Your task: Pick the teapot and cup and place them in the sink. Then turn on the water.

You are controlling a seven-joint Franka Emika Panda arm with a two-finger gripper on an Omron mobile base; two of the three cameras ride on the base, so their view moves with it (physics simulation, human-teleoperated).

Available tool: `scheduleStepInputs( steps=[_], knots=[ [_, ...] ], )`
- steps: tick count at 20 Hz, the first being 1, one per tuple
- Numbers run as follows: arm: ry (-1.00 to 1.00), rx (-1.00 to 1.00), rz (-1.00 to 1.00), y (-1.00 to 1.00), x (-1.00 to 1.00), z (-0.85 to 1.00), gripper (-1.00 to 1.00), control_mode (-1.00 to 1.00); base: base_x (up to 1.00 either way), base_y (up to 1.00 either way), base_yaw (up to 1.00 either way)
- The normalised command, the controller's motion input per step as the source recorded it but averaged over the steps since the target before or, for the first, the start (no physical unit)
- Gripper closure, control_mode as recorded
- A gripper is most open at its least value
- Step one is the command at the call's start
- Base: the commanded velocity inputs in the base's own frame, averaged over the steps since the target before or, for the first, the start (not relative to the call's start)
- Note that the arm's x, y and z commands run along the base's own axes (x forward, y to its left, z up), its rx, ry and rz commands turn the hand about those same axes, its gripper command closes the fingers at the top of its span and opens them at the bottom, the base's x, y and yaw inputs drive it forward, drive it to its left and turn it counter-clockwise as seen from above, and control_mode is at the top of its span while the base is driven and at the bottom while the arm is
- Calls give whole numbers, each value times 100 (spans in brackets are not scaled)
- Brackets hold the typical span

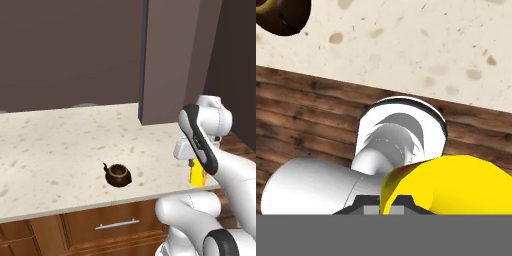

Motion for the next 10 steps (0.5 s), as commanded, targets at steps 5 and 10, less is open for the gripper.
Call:
scheduleStepInputs(
  steps=[5, 10],
  knots=[
    [0, 0, 0, 0, 0, 0, 100, 100, -41, 0, 5],
    [0, 0, 0, 0, 0, 0, 100, 100, -54, 0, 27]
  ],
)
